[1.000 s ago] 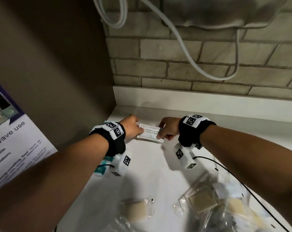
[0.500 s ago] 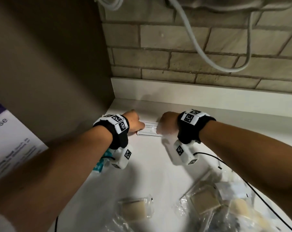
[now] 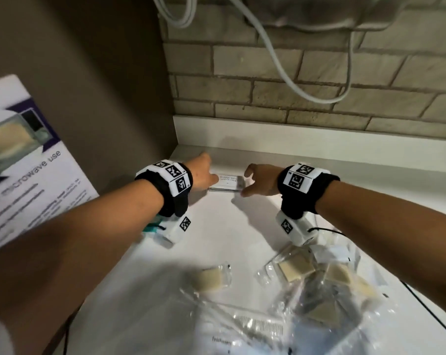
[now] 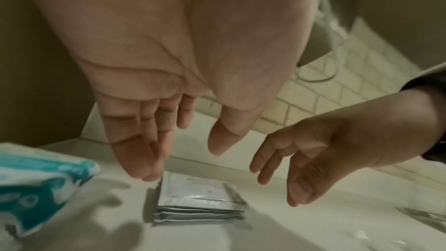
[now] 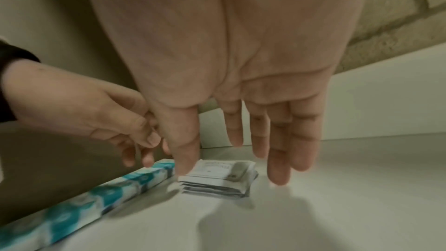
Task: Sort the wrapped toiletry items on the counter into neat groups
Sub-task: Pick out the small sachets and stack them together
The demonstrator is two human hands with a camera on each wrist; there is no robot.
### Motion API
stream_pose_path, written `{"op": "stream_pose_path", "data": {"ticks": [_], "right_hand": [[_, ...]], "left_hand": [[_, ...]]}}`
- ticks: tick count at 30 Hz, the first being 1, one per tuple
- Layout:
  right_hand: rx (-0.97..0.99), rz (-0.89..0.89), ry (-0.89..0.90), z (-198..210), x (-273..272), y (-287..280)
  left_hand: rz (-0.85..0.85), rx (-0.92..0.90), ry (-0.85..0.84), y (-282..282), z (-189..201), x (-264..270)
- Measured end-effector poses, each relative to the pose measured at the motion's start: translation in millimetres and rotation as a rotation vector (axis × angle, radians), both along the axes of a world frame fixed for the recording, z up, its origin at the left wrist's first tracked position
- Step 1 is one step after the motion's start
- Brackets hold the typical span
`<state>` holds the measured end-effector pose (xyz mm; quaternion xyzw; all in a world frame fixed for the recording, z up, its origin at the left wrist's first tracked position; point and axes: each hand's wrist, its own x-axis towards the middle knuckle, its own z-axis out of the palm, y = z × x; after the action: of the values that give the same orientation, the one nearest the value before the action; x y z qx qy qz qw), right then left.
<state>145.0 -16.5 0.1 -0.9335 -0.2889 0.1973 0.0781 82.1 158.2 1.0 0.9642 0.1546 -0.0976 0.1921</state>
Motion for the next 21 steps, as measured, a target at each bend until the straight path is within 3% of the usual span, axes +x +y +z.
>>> {"op": "stream_pose_path", "data": {"ticks": [7,12,21], "right_hand": [[-0.239,0.114,0.114,8.4,-86.2,-49.2],[-0.447,0.217,-0.082,0.7,-127.2,-80.3],[-0.336,0.099,-0.161,-2.0,-133.8,-95.9]], "left_hand": [[-0.263,0.019,0.143,-41.8,11.6,-92.1],[-0.306,0.148,0.290,-48.2,-16.0,-133.9],[-0.309,0.158,0.184,-63.4,-23.7,-150.4]]}}
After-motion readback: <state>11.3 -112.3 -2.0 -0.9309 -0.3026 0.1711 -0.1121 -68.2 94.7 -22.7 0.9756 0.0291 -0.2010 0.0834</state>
